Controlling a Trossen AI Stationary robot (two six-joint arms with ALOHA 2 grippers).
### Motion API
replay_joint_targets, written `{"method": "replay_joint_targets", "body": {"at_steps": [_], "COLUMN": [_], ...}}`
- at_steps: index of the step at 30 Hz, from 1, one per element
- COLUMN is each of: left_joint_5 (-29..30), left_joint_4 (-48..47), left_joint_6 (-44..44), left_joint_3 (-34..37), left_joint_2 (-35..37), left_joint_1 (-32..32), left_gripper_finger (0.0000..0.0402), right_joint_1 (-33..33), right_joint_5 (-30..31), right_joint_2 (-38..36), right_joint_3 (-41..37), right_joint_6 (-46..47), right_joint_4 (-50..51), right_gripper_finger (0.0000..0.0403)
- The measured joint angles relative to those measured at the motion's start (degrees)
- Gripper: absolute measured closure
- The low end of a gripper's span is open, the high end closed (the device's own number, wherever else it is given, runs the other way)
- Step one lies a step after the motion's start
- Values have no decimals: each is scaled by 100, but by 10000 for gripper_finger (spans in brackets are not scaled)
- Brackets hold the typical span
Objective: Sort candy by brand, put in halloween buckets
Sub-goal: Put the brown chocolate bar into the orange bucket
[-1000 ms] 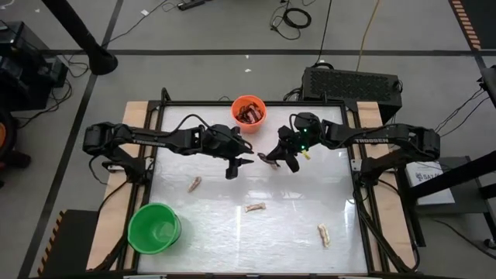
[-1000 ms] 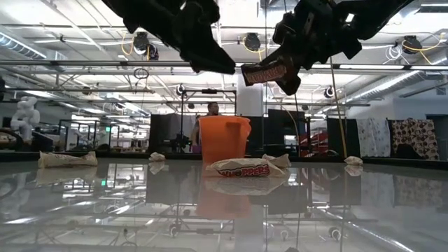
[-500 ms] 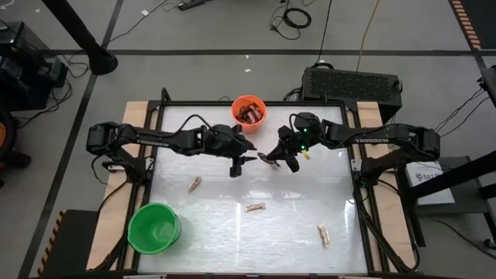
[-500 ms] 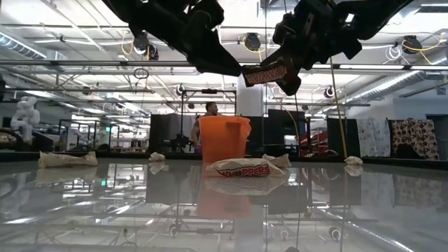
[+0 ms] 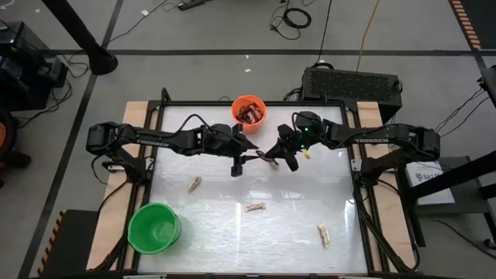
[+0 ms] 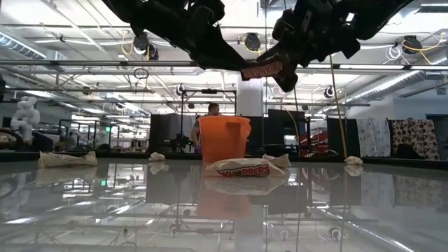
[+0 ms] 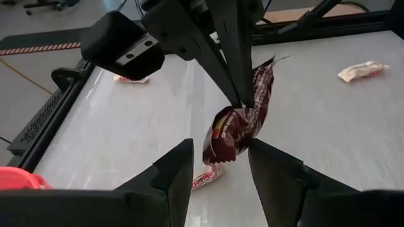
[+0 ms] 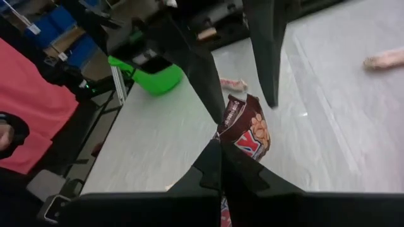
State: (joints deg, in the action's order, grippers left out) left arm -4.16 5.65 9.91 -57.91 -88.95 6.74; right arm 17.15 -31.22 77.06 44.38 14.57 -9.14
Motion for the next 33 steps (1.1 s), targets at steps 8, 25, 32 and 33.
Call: {"method": "replay_joint_targets", "body": {"at_steps": [8,25,32,33], "left_joint_5": [-11,117,145,157], "left_joint_4": [-2,-46,-36,-35], "left_joint_6": [-7,-11,-55,-55], "left_joint_3": [0,9,9,9], "left_joint_2": [0,1,2,2], "left_joint_1": [-2,6,183,222], "left_gripper_finger": [274,399,400,400], "right_joint_1": [0,-4,50,76], "right_joint_5": [-4,571,752,752], "right_joint_2": [-2,-4,-12,-42], "right_joint_3": [2,2,2,2], "right_joint_6": [58,-116,166,166], "right_joint_4": [-49,-25,-58,-19], "right_gripper_finger": [403,399,347,338]}}
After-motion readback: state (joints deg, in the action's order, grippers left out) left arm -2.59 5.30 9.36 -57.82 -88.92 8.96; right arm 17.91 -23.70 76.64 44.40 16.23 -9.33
